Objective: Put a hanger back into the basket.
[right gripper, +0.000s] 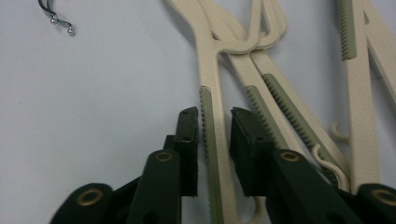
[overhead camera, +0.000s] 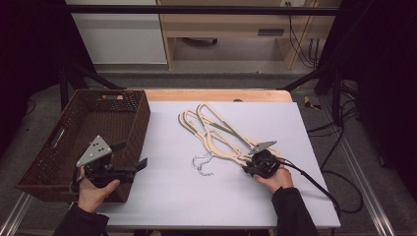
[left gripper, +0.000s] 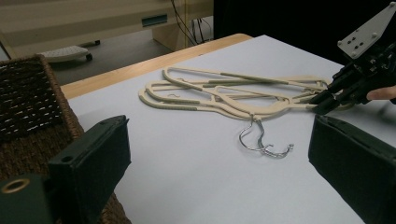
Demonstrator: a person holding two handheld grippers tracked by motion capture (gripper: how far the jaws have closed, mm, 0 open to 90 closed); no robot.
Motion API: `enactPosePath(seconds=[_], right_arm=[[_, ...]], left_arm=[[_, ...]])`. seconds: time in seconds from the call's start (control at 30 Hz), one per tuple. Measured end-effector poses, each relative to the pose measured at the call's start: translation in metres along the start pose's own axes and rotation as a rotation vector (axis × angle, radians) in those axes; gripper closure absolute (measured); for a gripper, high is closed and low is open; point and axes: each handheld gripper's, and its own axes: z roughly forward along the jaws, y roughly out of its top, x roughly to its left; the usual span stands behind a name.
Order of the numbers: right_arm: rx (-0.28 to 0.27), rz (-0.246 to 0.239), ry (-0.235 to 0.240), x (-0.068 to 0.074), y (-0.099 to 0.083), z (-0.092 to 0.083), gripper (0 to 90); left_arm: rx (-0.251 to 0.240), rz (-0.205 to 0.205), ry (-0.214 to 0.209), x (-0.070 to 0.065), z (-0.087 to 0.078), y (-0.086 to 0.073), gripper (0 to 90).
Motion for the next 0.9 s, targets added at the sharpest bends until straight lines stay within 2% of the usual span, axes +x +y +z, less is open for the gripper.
enactPosePath(seconds=[0.03,0.23,0.4,0.43,0.5,0.6,0.73,0.83,0.87,0.9], right_arm=[[-0.001,-0.03,-0.004,0.001,0.0,0.0,79.5],[-0.009,-0.004,0.012,0.001,0.0,-0.002,79.8],[-0.054,0.002,0.052,-0.001,0.001,-0.009,79.9],[-0.066,0.026,0.061,-0.001,0.002,-0.014,79.9],[-0.077,0.018,0.065,-0.002,0.002,-0.016,79.9],[-0.088,0.048,0.079,0.002,0.004,-0.021,79.9],[-0.104,0.058,0.085,0.007,0.003,-0.027,79.9],[-0.111,0.055,0.096,0.009,0.002,-0.032,79.8],[-0.113,0.056,0.097,0.01,0.001,-0.033,79.8],[-0.112,0.057,0.097,0.01,0.001,-0.033,79.8]], left_arm=[[0.003,0.003,-0.004,-0.003,0.001,0.001,5.5],[0.018,0.015,-0.028,-0.014,0.009,0.002,5.8],[0.036,0.025,-0.042,-0.022,0.018,0.002,6.1],[0.04,0.025,-0.05,-0.027,0.023,0.002,6.4],[0.054,0.039,-0.057,-0.031,0.03,0.005,6.5],[0.067,0.052,-0.066,-0.037,0.041,0.01,7.0],[0.074,0.05,-0.097,-0.044,0.061,0.019,8.8],[0.1,0.051,-0.124,-0.048,0.081,0.024,11.1],[0.1,0.051,-0.124,-0.048,0.081,0.024,12.1],[0.114,0.057,-0.128,-0.05,0.089,0.025,13.2]])
